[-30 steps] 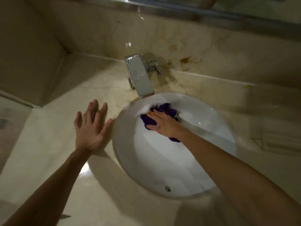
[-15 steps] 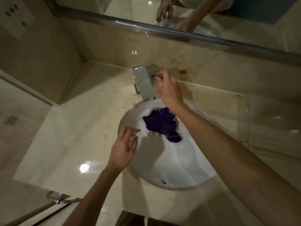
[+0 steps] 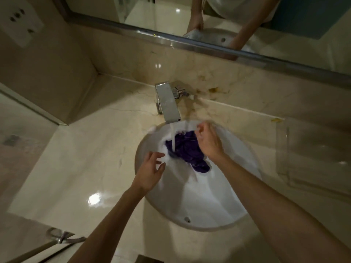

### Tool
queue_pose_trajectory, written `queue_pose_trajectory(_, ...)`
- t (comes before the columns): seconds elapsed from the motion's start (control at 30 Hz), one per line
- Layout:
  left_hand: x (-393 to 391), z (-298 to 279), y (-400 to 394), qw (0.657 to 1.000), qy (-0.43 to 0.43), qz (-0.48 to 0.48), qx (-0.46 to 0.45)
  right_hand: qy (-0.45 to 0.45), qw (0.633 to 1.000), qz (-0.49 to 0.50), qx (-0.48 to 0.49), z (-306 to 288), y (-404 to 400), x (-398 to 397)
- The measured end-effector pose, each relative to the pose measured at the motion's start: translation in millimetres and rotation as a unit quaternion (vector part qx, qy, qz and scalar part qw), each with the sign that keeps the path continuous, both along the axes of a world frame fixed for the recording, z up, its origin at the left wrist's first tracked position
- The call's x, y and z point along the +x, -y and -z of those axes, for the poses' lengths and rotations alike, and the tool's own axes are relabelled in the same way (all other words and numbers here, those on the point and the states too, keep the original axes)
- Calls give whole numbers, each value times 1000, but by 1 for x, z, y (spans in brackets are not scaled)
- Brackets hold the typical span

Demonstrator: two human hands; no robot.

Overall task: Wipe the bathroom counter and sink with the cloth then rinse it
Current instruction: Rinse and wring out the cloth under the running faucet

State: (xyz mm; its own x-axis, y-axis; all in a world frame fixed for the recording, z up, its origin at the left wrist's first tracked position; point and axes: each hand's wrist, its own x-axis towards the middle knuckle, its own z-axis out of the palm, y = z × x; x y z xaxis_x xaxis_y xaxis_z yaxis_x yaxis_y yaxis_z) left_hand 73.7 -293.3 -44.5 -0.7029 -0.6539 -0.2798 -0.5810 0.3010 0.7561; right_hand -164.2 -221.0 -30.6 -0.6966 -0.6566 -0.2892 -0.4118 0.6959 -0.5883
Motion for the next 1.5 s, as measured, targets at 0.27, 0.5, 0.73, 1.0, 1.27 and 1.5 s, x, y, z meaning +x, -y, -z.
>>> queue_pose_trajectory(0.27,-105,70,37,994,50,59,-78,104,990,58,72,90,-9,17)
queue_pose_trajectory(0.5,-97,90,40,986,129,103,31,130,987,50,80,98,2,27)
queue_pose_trajectory(0.73,-80,20,65,959,200,160,-122,37,989,-113,86,58,22,35)
queue_pose_trajectory(1.0,-57,-45,86,995,17,39,-89,158,980,-34,-119,-4,58,35)
queue_pose_trajectory(1.27,-52,-49,82,977,-29,74,197,140,982,-21,-124,-12,44,53)
queue_pose_trajectory(1.5,-70,-45,80,990,75,113,47,139,982,11,-130,-29,45,54)
